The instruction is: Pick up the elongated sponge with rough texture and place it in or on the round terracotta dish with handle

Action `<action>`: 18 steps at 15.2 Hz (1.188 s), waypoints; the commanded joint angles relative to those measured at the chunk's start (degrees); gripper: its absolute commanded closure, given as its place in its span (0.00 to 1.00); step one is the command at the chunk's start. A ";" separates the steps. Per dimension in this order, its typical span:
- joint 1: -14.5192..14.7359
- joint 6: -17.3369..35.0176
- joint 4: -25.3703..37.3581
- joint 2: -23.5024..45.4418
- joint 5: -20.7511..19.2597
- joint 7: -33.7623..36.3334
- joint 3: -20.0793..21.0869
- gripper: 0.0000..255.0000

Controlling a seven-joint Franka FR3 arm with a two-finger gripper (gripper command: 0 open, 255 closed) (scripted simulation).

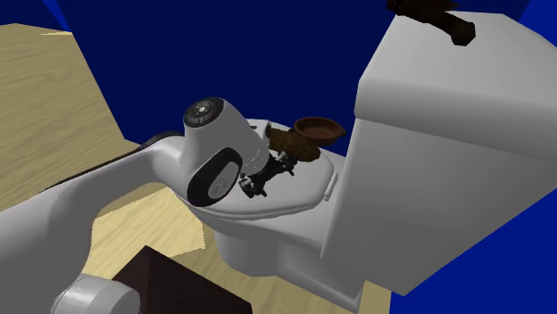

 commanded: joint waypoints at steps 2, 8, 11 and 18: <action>6.74 5.48 3.90 2.45 0.47 -10.32 -7.29 0.00; 24.68 11.09 14.03 4.12 3.67 -29.86 -21.61 0.00; 29.16 12.66 15.79 4.69 4.06 -32.57 -25.29 0.00; 34.05 16.23 16.24 7.06 4.60 -32.89 -30.52 0.00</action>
